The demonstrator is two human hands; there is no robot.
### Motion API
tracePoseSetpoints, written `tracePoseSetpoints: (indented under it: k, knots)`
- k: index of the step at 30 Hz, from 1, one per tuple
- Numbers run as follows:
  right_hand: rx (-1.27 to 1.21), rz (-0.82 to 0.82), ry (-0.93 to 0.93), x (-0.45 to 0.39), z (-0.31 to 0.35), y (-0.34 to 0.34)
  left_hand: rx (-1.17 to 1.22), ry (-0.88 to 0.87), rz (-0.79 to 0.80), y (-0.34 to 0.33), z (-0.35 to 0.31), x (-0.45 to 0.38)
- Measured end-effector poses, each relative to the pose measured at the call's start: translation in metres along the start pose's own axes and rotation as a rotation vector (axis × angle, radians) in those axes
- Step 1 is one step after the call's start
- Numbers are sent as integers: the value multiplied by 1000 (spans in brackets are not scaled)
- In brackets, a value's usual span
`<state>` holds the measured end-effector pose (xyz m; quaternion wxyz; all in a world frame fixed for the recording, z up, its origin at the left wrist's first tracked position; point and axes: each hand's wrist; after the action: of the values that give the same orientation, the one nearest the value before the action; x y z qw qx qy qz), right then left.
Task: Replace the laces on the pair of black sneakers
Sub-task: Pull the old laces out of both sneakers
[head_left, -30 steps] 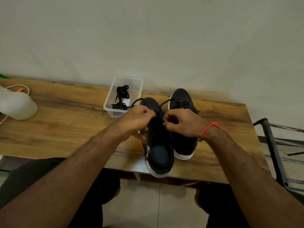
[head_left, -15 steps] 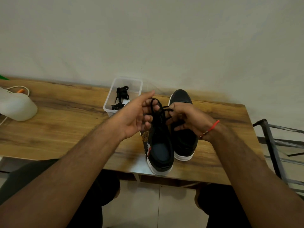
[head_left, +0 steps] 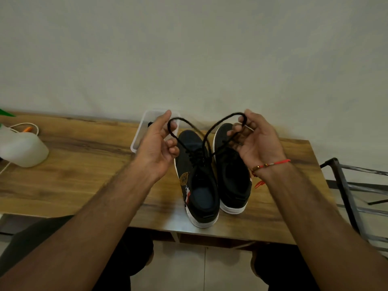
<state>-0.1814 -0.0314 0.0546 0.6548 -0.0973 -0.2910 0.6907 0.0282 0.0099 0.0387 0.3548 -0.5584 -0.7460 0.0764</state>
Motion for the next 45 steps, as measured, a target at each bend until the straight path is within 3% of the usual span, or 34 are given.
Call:
tracePoseSetpoints:
  k: [6, 13, 15, 18, 19, 22, 25, 32, 36, 40, 45]
  knots:
    - [-184, -52, 194, -4, 13, 4, 3, -268, -128, 2, -16, 1]
    - [-28, -66, 331, -9, 11, 10, -304, -422, -256, 0, -14, 6]
    - [302, -68, 350, -8, 8, 12, -511, -413, -282, 4, -14, 2]
    - [1127, -5, 391, -12, -3, 19, -1054, -215, -299, 13, -10, -4]
    - [1293, 26, 385, -13, -8, 21, -1232, -166, -305, 16, -6, -4]
    - [1484, 61, 303, -17, -20, 25, -1583, -300, -317, 18, 4, 0]
    - [1769, 29, 381, -15, -17, 22, -1553, -494, -182, 16, 8, 5]
    - [1869, 125, 692, -4, -34, 12, -1666, -427, -3, 4, 27, 6]
    - [1914, 416, 509, -2, -46, 6, -1712, -451, 67, 1, 27, 2]
    - [1858, 483, 400, -5, -50, 8, -1762, -481, 102, 3, 29, 0]
    - [1847, 562, 393, -7, -47, 10, -1785, -446, 155, 2, 34, -8]
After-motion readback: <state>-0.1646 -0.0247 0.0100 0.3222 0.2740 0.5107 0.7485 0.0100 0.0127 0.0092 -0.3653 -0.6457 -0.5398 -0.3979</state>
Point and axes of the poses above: each hand's wrist, its own x-axis away from the middle knuckle, its own y-axis out of the back of the hand, z = x × y, and after that the axes turned 4 degrees about y, right-handed
